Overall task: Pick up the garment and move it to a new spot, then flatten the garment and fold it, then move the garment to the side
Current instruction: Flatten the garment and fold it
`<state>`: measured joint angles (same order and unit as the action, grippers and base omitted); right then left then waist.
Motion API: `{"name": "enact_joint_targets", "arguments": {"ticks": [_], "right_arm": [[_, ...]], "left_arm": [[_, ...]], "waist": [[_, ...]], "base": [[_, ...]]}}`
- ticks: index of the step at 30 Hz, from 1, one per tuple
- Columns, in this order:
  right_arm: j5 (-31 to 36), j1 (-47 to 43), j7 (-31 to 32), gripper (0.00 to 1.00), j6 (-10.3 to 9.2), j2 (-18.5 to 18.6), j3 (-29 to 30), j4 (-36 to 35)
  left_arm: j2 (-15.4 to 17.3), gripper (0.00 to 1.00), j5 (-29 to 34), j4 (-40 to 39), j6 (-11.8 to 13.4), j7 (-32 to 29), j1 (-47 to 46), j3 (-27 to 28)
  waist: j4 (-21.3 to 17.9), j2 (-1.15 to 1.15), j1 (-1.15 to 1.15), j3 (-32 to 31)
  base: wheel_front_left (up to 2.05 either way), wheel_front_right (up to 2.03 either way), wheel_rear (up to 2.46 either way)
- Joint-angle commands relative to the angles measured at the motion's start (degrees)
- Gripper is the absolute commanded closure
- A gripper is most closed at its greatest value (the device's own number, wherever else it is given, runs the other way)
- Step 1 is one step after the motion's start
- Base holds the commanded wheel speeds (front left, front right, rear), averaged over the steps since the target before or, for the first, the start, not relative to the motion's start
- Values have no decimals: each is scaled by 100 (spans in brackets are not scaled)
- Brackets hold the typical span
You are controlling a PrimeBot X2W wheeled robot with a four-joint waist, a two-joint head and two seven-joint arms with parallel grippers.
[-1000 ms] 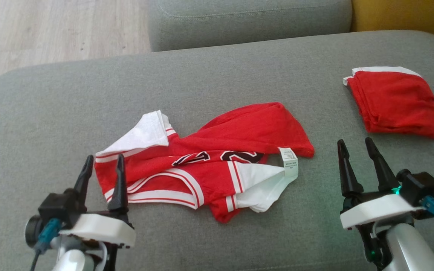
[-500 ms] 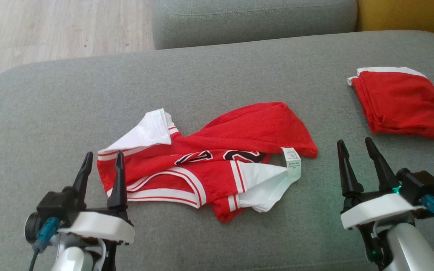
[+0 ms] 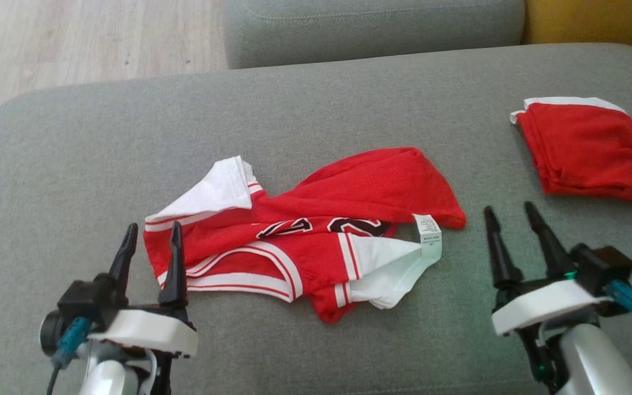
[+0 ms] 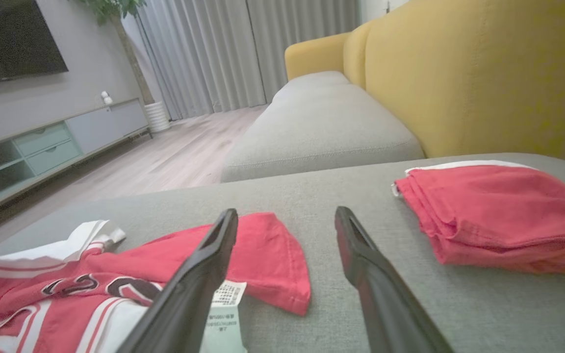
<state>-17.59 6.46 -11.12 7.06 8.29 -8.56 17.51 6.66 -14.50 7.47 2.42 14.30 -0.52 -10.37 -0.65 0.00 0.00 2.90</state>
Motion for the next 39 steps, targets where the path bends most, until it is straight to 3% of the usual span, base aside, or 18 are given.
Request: {"name": "enact_joint_targets", "arguments": {"ticks": [1,16,21,25,26,27,28,39], "right_arm": [[-31,267,29,0,43,102,-206,-178],[-677,1868,1992,0,43,1208,-2304,799],[-1035,2086,2608,0,43,1398,-2777,1285],[-1146,2254,2716,0,43,1473,-2959,1510],[-1175,2280,2706,47,43,1474,-2996,1550],[-1185,2307,2701,84,43,1484,-3023,1597],[-1198,2338,2666,100,43,1508,-3020,1652],[-1154,2952,2145,100,43,1900,-2410,1544]], "left_arm": [[-8,0,72,-166,-38,70,-295,216],[-266,0,200,65,-252,70,-539,207],[-315,0,193,84,-288,70,-538,265],[-337,0,195,69,-314,70,-515,323],[-342,0,197,70,-321,70,-513,333],[-346,0,197,71,-326,70,-510,343],[-350,0,196,71,-331,70,-508,352],[-373,0,175,-7,-350,70,-504,404]], "waist": [[31,0,0,31],[938,0,0,323],[1207,0,0,338],[1319,0,0,367],[1335,0,0,371],[1346,0,0,375],[1354,0,0,380],[1203,0,0,527]], "base": [[0,0,0],[0,0,0],[0,0,0],[0,0,0],[0,0,0],[0,0,0],[0,0,0],[0,0,0]]}}
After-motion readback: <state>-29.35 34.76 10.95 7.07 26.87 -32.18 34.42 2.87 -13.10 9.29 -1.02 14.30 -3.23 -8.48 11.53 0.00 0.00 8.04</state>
